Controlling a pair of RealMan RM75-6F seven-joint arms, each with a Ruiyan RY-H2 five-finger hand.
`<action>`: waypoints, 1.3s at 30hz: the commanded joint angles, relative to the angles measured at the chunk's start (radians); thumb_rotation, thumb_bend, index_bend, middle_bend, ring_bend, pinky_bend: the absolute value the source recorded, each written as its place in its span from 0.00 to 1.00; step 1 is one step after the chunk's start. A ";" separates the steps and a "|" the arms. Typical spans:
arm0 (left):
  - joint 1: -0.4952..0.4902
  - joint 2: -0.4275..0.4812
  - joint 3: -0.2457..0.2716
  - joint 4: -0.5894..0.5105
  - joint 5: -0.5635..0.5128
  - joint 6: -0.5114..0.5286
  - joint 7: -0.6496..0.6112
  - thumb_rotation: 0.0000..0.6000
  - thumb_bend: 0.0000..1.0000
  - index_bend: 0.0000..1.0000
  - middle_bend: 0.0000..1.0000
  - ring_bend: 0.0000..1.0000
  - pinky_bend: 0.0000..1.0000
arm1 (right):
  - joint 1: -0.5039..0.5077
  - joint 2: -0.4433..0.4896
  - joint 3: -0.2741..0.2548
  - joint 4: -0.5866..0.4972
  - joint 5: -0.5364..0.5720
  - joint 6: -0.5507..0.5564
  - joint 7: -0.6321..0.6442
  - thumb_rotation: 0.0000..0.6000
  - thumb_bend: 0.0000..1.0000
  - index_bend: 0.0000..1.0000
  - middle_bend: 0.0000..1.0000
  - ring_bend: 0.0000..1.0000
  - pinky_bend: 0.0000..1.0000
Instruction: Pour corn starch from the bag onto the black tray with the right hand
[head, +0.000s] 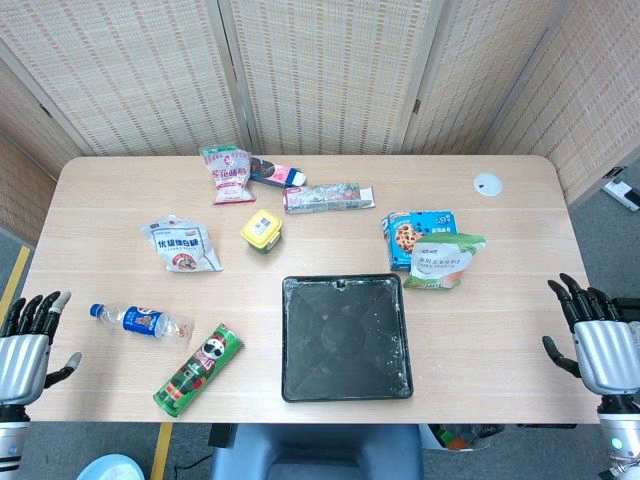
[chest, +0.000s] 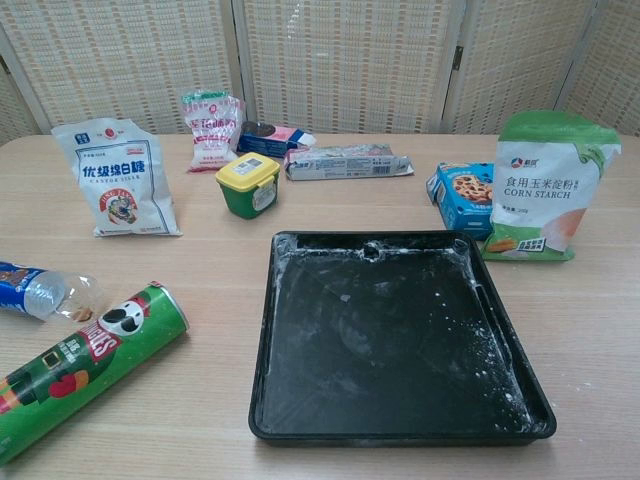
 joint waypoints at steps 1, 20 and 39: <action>0.000 -0.001 0.000 0.002 0.001 0.001 0.000 1.00 0.29 0.10 0.11 0.10 0.00 | 0.001 0.002 0.000 -0.002 -0.001 -0.001 0.002 1.00 0.34 0.09 0.09 0.18 0.13; 0.027 0.008 0.012 -0.012 0.006 0.031 -0.007 1.00 0.29 0.11 0.11 0.10 0.00 | 0.072 0.002 0.033 0.040 0.037 -0.105 0.133 1.00 0.34 0.09 0.11 0.20 0.16; 0.023 0.010 0.002 -0.014 -0.013 0.019 -0.004 1.00 0.29 0.11 0.11 0.10 0.00 | 0.288 -0.116 0.068 0.352 0.074 -0.494 0.812 1.00 0.34 0.09 0.11 0.20 0.20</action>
